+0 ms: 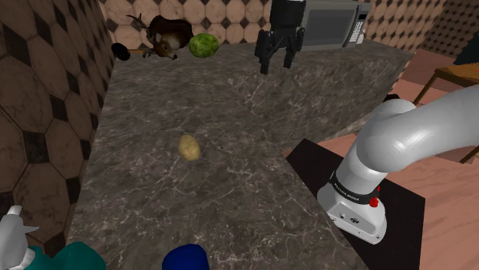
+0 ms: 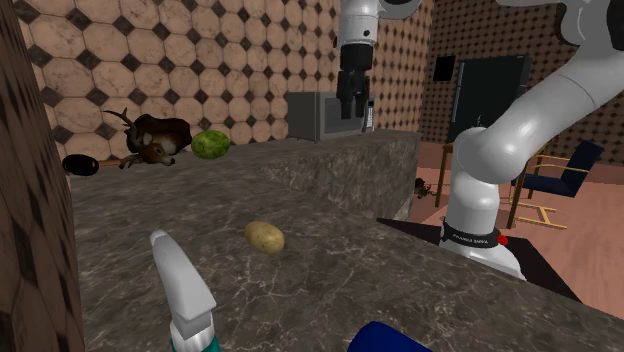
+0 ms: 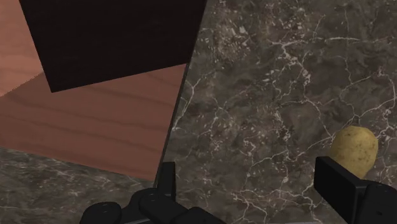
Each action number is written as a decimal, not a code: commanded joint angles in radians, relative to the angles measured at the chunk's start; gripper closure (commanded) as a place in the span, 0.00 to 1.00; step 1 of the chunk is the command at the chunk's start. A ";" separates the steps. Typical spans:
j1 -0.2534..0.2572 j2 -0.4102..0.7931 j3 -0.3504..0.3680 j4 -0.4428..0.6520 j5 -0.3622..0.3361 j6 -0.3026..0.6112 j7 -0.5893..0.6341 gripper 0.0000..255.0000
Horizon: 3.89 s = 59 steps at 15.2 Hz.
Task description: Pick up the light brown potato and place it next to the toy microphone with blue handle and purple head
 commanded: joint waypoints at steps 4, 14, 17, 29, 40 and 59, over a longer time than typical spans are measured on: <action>0.019 0.089 0.101 -0.044 0.046 0.145 0.099 0.00; 0.023 0.376 0.308 -0.012 0.055 0.419 0.316 0.00; 0.013 0.487 0.368 0.026 0.020 0.491 0.397 0.00; 0.010 0.834 0.469 0.146 -0.208 0.669 0.666 0.00; 0.012 0.870 0.465 0.130 -0.240 0.714 0.688 0.00; 0.005 0.784 0.470 0.175 -0.167 0.600 0.633 1.00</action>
